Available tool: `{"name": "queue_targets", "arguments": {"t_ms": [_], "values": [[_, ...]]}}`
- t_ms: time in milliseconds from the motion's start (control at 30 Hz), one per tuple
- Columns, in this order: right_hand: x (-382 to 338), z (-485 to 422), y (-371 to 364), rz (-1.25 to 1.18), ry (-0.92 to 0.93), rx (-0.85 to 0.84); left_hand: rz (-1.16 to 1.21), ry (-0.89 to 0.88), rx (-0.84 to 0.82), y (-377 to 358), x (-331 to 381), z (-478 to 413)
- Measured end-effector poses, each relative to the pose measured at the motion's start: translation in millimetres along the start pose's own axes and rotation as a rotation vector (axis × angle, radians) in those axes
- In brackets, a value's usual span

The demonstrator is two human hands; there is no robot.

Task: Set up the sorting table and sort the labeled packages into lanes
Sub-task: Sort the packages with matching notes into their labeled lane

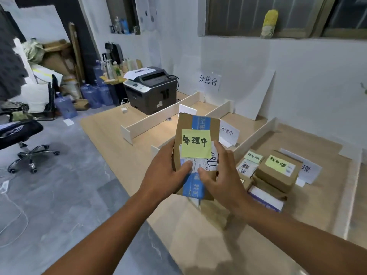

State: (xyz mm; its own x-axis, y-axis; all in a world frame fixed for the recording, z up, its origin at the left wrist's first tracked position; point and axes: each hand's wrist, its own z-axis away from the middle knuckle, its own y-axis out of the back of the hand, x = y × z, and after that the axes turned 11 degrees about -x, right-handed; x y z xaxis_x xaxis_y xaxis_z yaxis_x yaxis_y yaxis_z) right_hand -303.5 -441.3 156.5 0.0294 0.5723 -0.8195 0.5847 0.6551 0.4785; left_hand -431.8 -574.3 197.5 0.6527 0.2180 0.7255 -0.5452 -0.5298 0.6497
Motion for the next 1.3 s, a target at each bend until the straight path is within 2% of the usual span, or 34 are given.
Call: {"name": "queue_targets", "arguments": {"t_ms": [233,433,667,767,1100,1300], "values": [[61.8,-128.4,-19.5,0.022,-0.133,0.072,-0.024,0.049,-0.141,3.1,-75.5,-154.2],[110.9,-217.2,-31.6,0.016,-0.25,0.109,0.051,0.031,-0.259,-12.7,-146.0,-267.9],[187.3,-309.4,-56.3,0.102,-0.509,0.216,0.128,-0.065,-0.432,-49.0,-222.1,-391.6],[222.2,-342.5,-64.9,0.154,-0.611,0.253,0.169,-0.047,-0.522,-70.0,-249.3,-437.1],[332.4,-413.4,-87.9,0.185,-0.866,0.214,0.073,0.035,-0.771,-148.5,-326.5,-538.2],[362.6,-417.8,-97.1,0.175,-0.906,0.185,0.045,0.082,-0.789,-176.1,-339.1,-549.1]]}}
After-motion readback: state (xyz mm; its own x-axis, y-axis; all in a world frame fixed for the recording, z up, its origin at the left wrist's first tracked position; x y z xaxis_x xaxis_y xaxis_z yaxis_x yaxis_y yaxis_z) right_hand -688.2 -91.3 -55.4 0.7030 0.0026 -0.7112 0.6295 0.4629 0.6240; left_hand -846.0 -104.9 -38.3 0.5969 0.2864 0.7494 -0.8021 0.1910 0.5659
